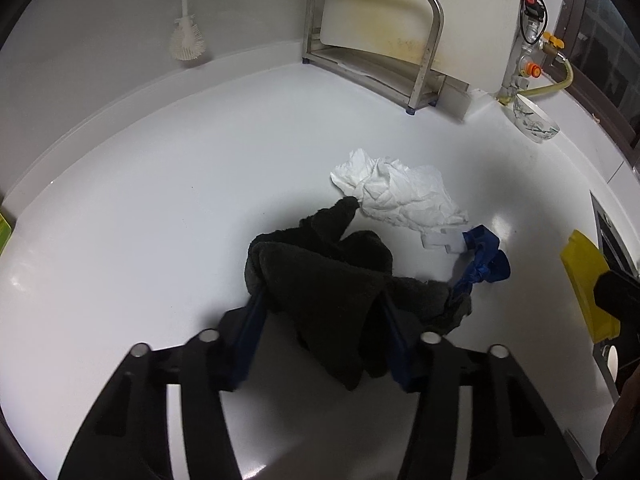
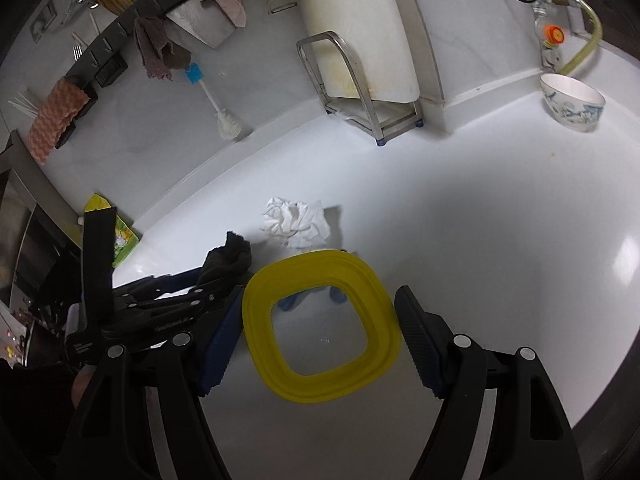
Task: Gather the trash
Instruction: 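Grasp the yellow lid with the right gripper while the left gripper grasps the dark grey cloth, then lift the cloth and yellow lid and carry them over the bin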
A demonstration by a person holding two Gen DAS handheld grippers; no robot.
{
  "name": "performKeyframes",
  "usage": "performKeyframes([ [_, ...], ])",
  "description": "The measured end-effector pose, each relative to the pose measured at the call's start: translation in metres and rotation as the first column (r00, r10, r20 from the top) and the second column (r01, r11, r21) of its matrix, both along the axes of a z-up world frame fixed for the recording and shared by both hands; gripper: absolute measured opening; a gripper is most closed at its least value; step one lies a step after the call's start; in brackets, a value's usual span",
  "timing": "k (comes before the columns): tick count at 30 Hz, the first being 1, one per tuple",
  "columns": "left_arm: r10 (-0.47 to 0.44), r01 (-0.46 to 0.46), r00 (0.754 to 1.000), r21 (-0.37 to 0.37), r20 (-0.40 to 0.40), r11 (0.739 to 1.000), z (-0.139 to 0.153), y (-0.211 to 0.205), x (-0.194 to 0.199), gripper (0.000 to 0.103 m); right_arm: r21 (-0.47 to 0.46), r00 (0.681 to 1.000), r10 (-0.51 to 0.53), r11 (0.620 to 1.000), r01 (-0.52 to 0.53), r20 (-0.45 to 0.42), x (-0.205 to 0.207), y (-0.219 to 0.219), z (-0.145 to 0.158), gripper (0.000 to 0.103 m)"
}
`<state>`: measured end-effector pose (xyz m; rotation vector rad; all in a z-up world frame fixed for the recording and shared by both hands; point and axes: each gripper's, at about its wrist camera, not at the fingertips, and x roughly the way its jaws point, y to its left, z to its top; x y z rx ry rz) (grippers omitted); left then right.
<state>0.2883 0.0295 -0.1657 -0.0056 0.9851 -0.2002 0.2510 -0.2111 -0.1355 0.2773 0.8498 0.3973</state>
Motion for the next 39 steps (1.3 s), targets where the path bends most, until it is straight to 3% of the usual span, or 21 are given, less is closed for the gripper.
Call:
performKeyframes([
  [2,-0.005,0.005,1.000,-0.012,-0.002,1.000,0.003,0.003,-0.001,0.034,0.010,1.000,-0.015,1.000,0.015,-0.001,-0.007,0.000,0.002,0.072],
  [7,-0.004,0.004,1.000,-0.003,0.009,1.000,0.013,0.006,-0.010,0.027,0.029,0.998,-0.067,0.997,0.067,-0.002,-0.030,-0.002,0.009,0.072],
  [17,-0.009,0.009,0.999,0.012,0.048,1.000,0.045,0.007,-0.058,0.026,-0.005,0.994,-0.108,0.994,0.108,0.014,-0.087,-0.001,0.033,0.072],
  [28,-0.013,0.011,0.997,0.030,0.081,0.999,0.079,-0.012,-0.150,0.026,-0.022,0.994,-0.102,0.994,0.103,0.025,-0.163,-0.005,0.054,0.072],
  [39,-0.047,0.042,0.996,0.059,0.080,0.997,0.087,-0.049,-0.237,0.026,0.001,0.997,-0.080,0.997,0.080,-0.005,-0.239,-0.023,0.041,0.072],
])
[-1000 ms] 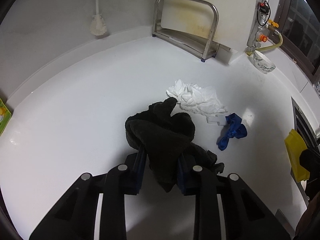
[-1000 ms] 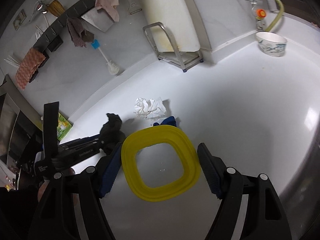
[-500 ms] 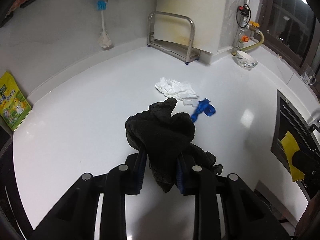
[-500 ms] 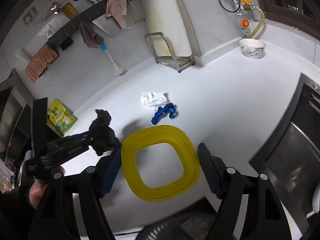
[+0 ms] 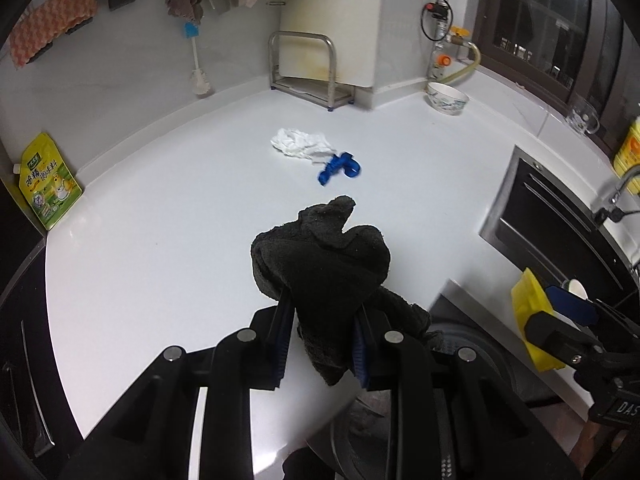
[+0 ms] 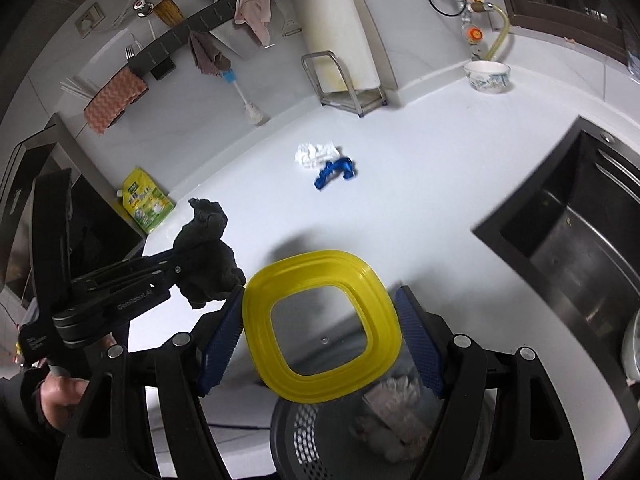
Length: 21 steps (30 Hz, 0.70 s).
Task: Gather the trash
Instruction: 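Lift the cloth and yellow lid and carry them over the bin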
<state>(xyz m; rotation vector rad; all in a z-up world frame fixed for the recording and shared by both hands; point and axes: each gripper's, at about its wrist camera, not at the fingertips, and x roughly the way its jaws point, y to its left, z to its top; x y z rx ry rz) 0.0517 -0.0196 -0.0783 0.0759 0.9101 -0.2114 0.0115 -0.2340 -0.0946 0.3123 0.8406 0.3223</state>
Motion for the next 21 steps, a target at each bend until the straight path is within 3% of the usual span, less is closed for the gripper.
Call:
performKeyframes([
  [8,-0.019,0.020,0.999,0.016,-0.030,1.000,-0.014,-0.026,-0.046,0.026,-0.017,0.999,0.001,1.000,-0.002,-0.039,-0.046,-0.019,-0.019,0.072],
  [21,-0.067,0.070,0.992,0.022,-0.110,0.997,-0.054,-0.069,-0.079,0.026,-0.079,0.994,-0.034,0.997,0.026,-0.104,-0.086,-0.048,-0.055,0.072],
])
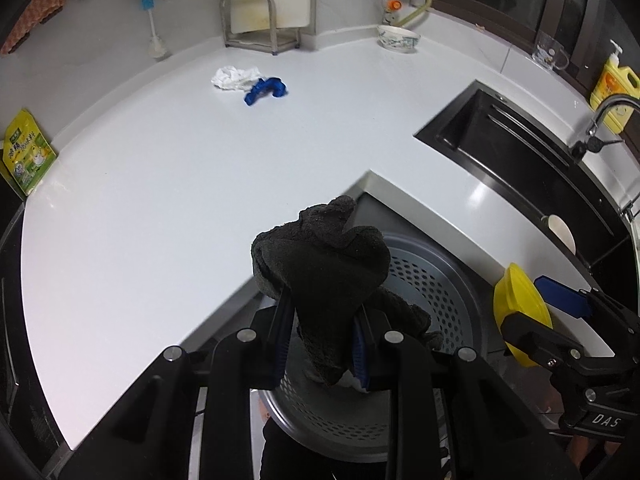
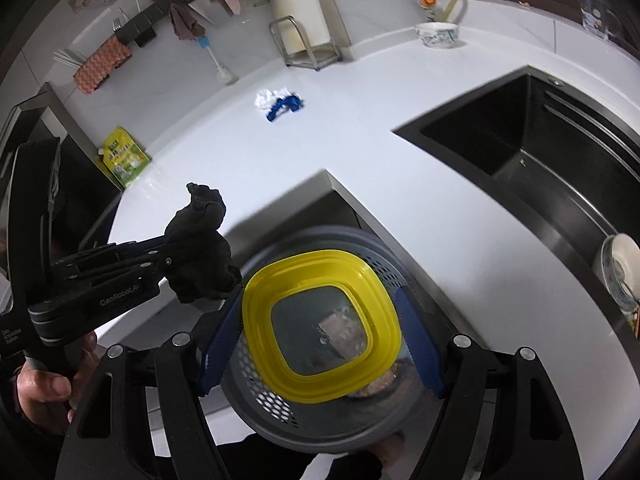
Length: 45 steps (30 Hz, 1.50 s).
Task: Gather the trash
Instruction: 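Lift the cloth and yellow lid and carry them over the bin, then open both grippers to drop the cloth and lid into the bin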
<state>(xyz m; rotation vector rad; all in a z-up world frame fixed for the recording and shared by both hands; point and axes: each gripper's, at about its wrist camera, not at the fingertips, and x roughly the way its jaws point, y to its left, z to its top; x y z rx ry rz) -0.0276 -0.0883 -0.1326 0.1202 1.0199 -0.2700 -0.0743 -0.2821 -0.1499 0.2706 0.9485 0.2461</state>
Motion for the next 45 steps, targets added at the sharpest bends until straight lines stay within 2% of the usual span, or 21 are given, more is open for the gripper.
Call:
performKeyframes([
  [13,0.026,-0.024,0.998,0.028,-0.060,0.999,-0.025,-0.003,-0.010,0.029,0.002,0.997,0.024,1.000,-0.024,-0.068,0.003,0.001,-0.029,0.073],
  [15,0.036,-0.035,0.998,0.032,-0.050,0.999,-0.023,-0.001,-0.011,0.037,0.009,0.997,0.031,1.000,-0.030,-0.068,0.004,0.002,-0.028,0.074],
  [17,0.053,-0.052,0.998,0.036,-0.028,0.998,-0.019,0.002,-0.012,0.060,0.013,0.996,0.041,0.999,-0.041,-0.078,0.007,0.003,-0.028,0.074],
  [18,0.059,-0.059,0.998,0.032,-0.020,0.998,-0.018,0.004,-0.012,0.062,0.013,0.995,0.047,0.999,-0.046,-0.084,0.008,0.004,-0.029,0.075],
  [36,0.110,-0.111,0.994,0.040,0.008,0.993,-0.004,0.013,-0.017,0.062,0.024,0.996,0.065,0.998,-0.064,-0.061,0.008,-0.001,-0.020,0.077],
  [45,0.134,-0.136,0.990,0.040,0.049,0.990,0.015,0.014,-0.019,0.065,0.043,0.997,0.075,0.996,-0.074,-0.024,0.008,-0.005,-0.006,0.077],
])
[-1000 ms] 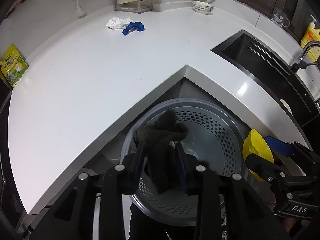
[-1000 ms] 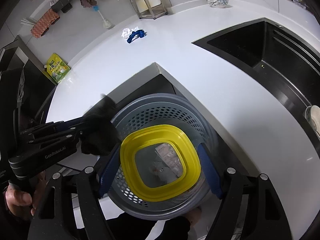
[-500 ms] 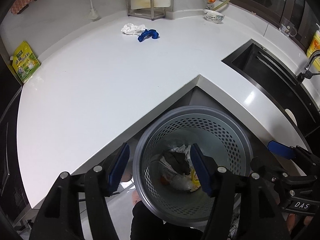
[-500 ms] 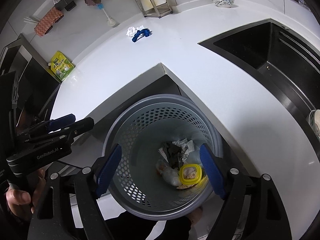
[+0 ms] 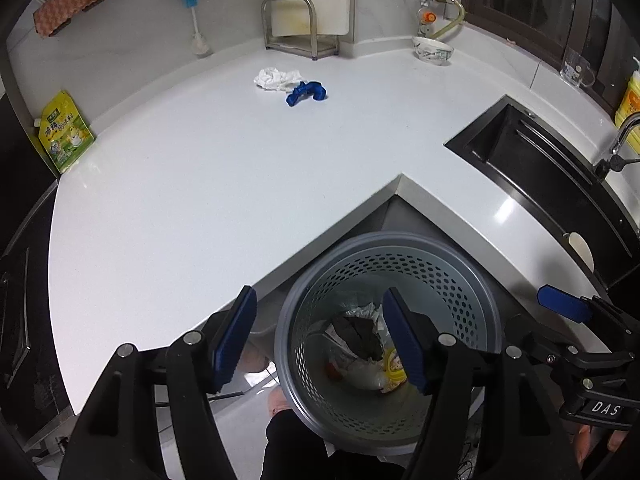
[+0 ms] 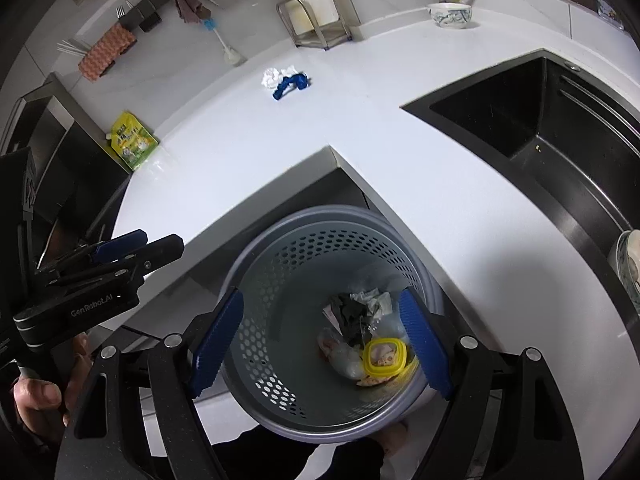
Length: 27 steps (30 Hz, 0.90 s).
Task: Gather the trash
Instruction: 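Open both grippers to drop the cloth and lid into the bin, then move both grippers over the counter toward the blue glove and tissue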
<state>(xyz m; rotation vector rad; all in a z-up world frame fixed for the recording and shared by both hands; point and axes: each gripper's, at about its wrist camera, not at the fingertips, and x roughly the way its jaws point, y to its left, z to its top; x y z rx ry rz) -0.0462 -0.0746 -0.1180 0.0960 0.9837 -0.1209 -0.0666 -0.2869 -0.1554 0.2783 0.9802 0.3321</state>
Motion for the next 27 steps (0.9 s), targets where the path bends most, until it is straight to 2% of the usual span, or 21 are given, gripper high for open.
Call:
performKeyframes([
  [7,0.021,-0.021,0.999,-0.004,0.038,1.000,0.018,0.007,0.003,0.067,0.008,0.999,0.010,1.000,-0.010,0.035,0.006,0.000,0.016,0.077],
  [14,0.036,-0.036,0.997,-0.009,0.069,0.999,0.031,0.028,0.023,0.070,0.025,0.998,-0.015,1.000,0.013,0.056,0.027,0.010,0.025,0.077],
  [19,0.029,-0.028,0.996,-0.013,0.083,1.000,0.040,0.047,0.052,0.072,0.025,0.996,-0.047,0.999,0.045,0.069,0.050,0.023,0.031,0.077],
  [22,0.026,-0.024,0.995,-0.025,0.100,0.999,0.047,0.061,0.074,0.079,0.009,0.995,-0.060,0.998,0.059,0.081,0.069,0.035,0.035,0.077],
  [27,-0.004,0.007,0.991,-0.026,0.133,1.000,0.059,0.079,0.115,0.083,0.014,0.990,-0.111,0.994,0.110,0.092,0.105,0.050,0.042,0.077],
])
